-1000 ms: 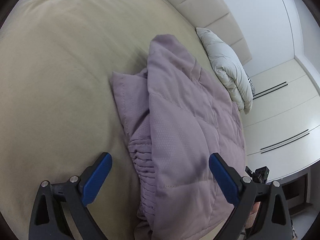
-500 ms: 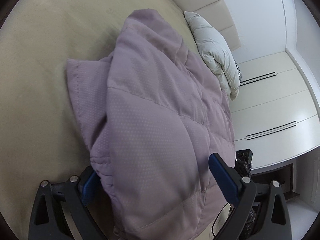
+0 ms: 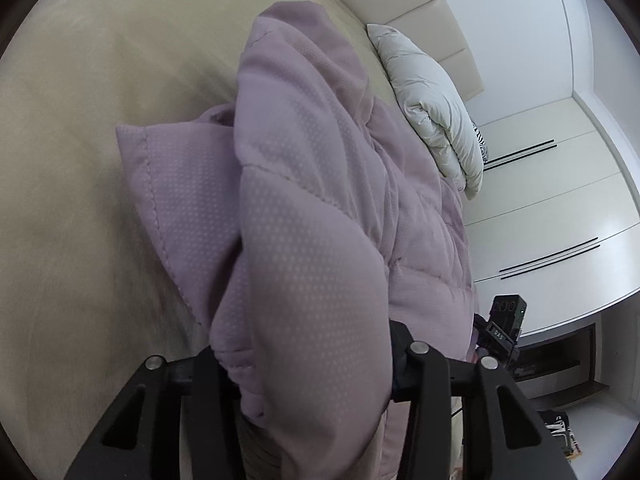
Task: Fold large clothes
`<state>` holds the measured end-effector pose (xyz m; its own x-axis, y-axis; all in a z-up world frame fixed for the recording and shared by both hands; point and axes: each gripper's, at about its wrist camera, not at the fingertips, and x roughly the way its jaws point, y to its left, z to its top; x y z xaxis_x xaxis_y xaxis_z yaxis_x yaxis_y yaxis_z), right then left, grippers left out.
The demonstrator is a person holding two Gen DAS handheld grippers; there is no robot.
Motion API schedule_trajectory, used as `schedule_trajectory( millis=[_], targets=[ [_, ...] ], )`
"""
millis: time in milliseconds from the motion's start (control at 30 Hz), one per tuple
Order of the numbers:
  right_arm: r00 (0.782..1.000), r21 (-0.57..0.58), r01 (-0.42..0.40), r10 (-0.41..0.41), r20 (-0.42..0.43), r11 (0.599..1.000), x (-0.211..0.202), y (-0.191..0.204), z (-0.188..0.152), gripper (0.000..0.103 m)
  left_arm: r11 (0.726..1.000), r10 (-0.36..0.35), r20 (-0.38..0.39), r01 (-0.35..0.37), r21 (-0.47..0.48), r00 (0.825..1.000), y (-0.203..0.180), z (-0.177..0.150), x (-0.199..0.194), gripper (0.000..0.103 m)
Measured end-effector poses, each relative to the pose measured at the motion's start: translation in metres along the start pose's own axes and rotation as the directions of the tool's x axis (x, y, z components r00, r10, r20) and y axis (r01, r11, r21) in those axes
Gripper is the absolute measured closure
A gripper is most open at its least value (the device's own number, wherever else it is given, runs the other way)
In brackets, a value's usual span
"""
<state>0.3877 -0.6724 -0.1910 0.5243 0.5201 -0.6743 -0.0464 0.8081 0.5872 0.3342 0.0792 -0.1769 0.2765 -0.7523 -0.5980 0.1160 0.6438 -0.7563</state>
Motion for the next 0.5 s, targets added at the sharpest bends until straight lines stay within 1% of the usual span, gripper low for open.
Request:
schedule_trajectory(
  millis=[33,67,133,267,400,500],
  targets=[
    [1.000,-0.024,0.025,-0.025,0.009,0.999,-0.005,0.010,-0.001,0.059,1.000,0.005,0.004,-0.005,0.009,1.000,-0.004,-0.005,-0.005,0.059],
    [0.999,-0.044,0.041,-0.041,0.016,0.998,-0.009,0.019,-0.002,0.060,1.000,0.004,0.009,-0.004,0.019,1.000,-0.009,-0.011,-0.010,0.059],
    [0.998,-0.081,0.054,-0.052,0.034,0.995,-0.022,0.036,-0.009,0.064,0.999,-0.010,0.018,0.009,0.036,1.000,-0.018,-0.024,-0.024,0.060],
    [0.997,-0.121,0.007,0.003,0.077,0.993,-0.056,0.065,-0.033,0.066,0.998,-0.052,0.033,0.051,0.045,0.998,-0.025,-0.060,-0.059,0.060],
    [0.993,-0.134,-0.053,0.066,0.093,0.990,-0.090,0.092,-0.073,0.066,0.995,-0.095,0.036,0.093,0.047,0.995,-0.022,-0.101,-0.093,0.060],
    [0.988,-0.124,-0.104,0.117,0.101,0.987,-0.113,0.102,-0.104,0.066,0.992,-0.123,0.024,0.122,0.038,0.992,-0.014,-0.126,-0.106,0.060]
  ],
)
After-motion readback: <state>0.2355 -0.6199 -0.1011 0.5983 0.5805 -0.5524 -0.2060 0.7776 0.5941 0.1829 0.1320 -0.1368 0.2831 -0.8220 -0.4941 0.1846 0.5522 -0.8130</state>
